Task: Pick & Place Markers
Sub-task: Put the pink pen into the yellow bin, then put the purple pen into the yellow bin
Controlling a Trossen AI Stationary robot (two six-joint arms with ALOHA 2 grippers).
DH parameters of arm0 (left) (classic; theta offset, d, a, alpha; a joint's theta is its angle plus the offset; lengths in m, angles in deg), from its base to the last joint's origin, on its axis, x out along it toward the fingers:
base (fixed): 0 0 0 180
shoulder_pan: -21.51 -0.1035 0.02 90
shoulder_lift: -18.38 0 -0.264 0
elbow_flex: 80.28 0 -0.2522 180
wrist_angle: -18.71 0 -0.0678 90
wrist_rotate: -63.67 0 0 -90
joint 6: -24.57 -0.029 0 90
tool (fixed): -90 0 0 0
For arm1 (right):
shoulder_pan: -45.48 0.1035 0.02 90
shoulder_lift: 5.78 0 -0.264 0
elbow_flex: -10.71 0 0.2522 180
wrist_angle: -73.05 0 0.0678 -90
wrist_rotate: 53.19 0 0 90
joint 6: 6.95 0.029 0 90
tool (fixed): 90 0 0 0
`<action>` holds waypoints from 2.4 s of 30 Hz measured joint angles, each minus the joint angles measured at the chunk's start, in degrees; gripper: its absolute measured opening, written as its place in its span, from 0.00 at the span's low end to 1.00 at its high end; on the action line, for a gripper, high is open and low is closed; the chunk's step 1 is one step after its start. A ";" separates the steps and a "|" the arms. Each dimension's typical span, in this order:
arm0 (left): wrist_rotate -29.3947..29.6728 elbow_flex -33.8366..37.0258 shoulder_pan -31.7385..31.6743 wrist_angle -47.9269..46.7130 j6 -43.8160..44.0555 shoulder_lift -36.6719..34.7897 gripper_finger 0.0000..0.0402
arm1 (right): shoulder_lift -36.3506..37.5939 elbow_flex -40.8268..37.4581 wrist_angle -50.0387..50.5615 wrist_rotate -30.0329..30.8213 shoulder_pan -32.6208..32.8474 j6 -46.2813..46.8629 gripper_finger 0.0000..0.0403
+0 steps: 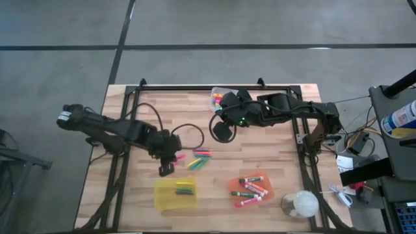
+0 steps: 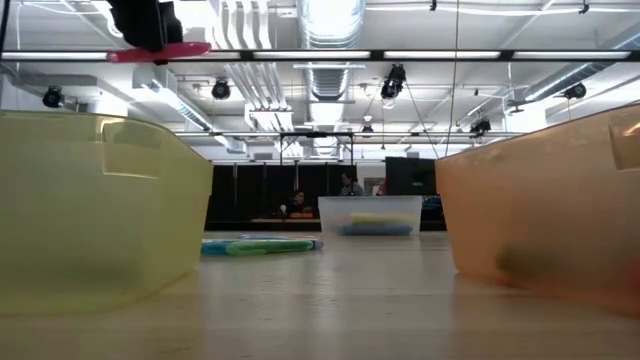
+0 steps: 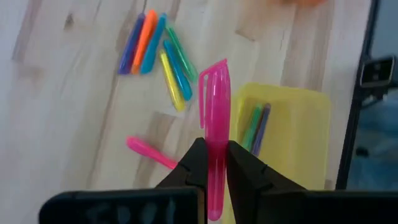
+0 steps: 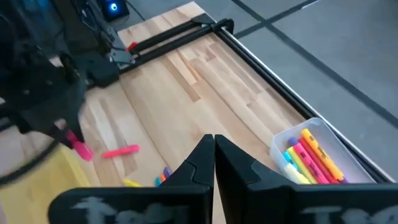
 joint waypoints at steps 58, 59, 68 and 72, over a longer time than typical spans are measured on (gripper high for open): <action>17.01 -2.02 14.05 2.79 40.33 2.89 0.30 | -0.04 -15.92 -5.72 -18.93 -0.43 -8.13 0.04; 18.57 -2.01 14.02 2.57 40.32 1.86 0.30 | -0.03 -17.18 -8.64 -21.00 -0.58 -8.06 0.05; 26.29 -1.99 13.88 1.96 35.12 -6.38 0.30 | -0.02 -29.55 -33.68 -27.16 -3.27 -3.14 0.32; 24.79 -1.99 14.02 1.55 29.97 -9.82 0.30 | -0.66 -34.08 -38.13 -27.31 -4.80 -3.56 0.36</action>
